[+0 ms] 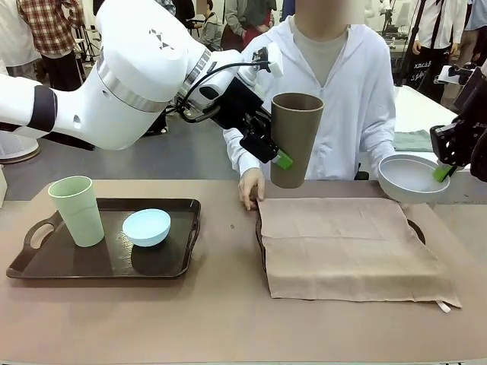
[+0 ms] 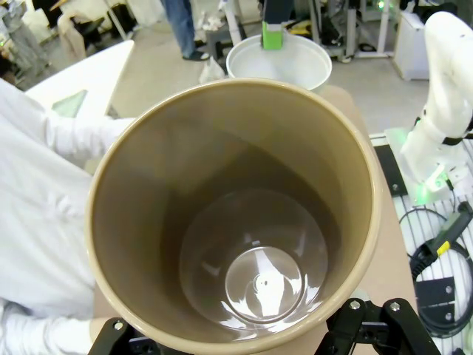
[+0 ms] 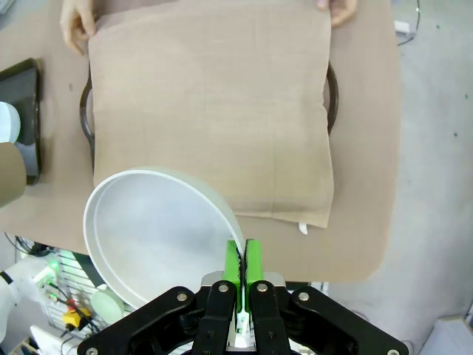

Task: Set up a tray with a mat and arrange the tableware.
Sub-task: Place the Picnic Bowl and Reusable plastic cup back onto the Handle tray in front of the human's position.

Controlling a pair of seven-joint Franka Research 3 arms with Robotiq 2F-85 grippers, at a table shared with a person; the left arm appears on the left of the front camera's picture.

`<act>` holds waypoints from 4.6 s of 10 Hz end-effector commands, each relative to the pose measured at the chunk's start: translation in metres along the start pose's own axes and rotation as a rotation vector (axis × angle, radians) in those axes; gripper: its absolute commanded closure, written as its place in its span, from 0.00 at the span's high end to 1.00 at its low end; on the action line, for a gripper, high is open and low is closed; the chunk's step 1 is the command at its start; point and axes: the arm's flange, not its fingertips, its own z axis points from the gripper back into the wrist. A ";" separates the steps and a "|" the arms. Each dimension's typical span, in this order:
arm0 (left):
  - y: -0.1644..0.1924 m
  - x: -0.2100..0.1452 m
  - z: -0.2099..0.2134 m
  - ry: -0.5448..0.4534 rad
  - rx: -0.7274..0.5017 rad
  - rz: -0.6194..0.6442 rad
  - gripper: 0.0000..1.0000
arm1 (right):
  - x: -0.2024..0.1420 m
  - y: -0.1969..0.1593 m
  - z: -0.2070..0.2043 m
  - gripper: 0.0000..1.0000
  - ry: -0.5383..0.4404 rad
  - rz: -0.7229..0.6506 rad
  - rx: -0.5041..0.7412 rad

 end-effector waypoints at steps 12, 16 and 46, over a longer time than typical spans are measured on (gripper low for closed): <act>0.037 -0.048 -0.061 -0.055 -0.064 -0.052 0.82 | 0.045 -0.014 -0.058 0.04 0.038 -0.055 0.022; 0.082 -0.082 -0.129 -0.126 -0.087 -0.062 0.82 | 0.095 -0.024 -0.140 0.04 0.095 -0.077 0.020; 0.060 -0.115 -0.060 0.192 -0.227 0.210 1.00 | 0.087 -0.056 -0.133 0.86 0.023 -0.015 -0.026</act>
